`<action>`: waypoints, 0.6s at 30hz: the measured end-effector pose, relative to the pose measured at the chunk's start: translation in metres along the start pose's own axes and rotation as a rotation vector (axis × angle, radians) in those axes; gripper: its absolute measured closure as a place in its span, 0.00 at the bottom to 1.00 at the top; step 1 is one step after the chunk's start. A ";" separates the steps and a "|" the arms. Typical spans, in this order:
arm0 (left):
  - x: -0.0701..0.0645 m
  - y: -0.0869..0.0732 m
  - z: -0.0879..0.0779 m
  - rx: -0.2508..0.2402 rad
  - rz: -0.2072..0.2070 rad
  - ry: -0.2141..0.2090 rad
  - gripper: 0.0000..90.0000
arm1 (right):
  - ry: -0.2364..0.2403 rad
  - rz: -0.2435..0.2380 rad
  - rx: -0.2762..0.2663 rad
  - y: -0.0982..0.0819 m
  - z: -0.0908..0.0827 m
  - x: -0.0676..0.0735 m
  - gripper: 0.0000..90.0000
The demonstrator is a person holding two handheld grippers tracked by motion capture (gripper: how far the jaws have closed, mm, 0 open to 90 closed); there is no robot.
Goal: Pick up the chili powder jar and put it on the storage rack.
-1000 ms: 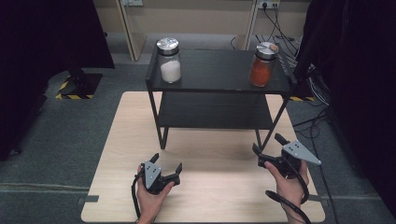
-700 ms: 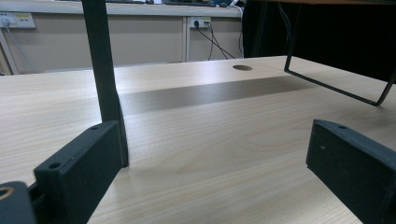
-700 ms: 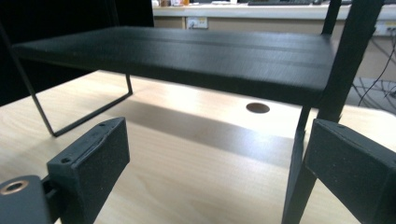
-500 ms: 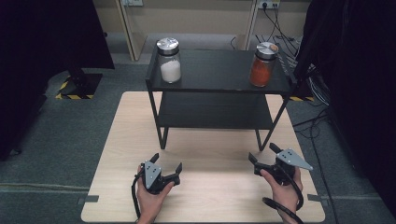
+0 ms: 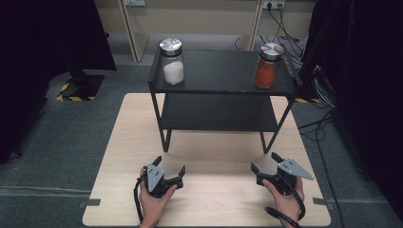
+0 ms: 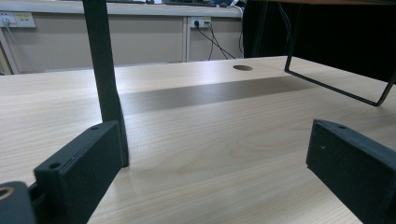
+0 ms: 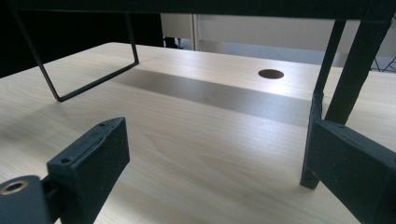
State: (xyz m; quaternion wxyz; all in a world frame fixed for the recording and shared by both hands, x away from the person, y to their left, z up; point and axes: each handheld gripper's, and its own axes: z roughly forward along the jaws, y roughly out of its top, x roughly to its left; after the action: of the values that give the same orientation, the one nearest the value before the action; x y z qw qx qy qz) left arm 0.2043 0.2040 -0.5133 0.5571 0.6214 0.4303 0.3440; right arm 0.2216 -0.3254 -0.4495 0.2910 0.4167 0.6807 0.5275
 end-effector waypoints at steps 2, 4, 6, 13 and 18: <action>0.000 0.000 0.000 0.000 0.000 0.000 0.03 | 0.002 0.001 0.002 -0.003 0.000 0.000 0.07; 0.000 0.000 0.000 0.000 -0.001 0.000 0.03 | 0.004 0.004 0.010 -0.006 0.001 0.001 0.07; 0.000 0.000 0.000 0.001 -0.001 0.000 0.03 | 0.005 0.001 0.026 -0.009 0.002 0.002 0.07; 0.000 0.000 0.000 0.000 -0.001 0.000 0.03 | 0.018 0.026 0.052 -0.022 0.002 0.004 0.07; 0.000 0.000 0.000 0.001 -0.001 0.000 0.03 | 0.024 0.032 0.065 -0.029 0.002 0.004 0.07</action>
State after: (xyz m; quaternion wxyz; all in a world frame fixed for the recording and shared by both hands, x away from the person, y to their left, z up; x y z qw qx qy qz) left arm 0.2044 0.2041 -0.5132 0.5570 0.6216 0.4305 0.3436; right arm 0.2136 -0.3238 -0.4774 0.2609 0.4304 0.6942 0.5146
